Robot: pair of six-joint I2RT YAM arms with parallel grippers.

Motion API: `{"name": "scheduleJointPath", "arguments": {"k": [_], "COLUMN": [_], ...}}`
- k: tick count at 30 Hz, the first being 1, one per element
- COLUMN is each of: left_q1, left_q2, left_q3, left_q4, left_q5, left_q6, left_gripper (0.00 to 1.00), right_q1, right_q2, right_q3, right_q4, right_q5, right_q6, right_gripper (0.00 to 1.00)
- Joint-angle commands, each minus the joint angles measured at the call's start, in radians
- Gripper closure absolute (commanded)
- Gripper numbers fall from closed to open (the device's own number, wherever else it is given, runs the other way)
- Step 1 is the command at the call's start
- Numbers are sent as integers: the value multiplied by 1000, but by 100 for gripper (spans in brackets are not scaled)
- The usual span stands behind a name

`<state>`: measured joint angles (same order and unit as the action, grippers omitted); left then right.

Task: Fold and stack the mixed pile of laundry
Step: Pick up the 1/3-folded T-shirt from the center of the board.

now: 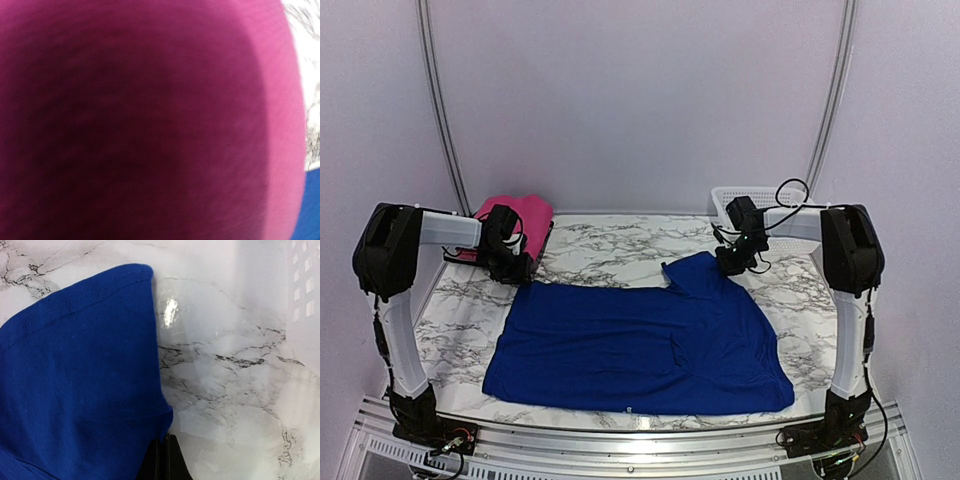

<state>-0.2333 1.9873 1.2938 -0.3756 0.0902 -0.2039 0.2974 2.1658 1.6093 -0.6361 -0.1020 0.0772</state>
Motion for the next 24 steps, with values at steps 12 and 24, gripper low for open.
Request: {"name": "scheduleJointPath", "arguments": {"k": [12,24], "left_q1": [8,9], "left_q2": [-51,-222], "left_q3": [43,-41], "left_q4": [-16,-2], "left_q5": [-82,-50], "left_q6": [-1,32], "left_gripper": [100,100], "right_q1": [-11,-18], "right_q2": [-112,-261], "right_q3": [80,-16], "right_q4": [-5,-16], "right_q5": [13,-22], "right_q6": [28,23], "right_gripper": [100,100]}}
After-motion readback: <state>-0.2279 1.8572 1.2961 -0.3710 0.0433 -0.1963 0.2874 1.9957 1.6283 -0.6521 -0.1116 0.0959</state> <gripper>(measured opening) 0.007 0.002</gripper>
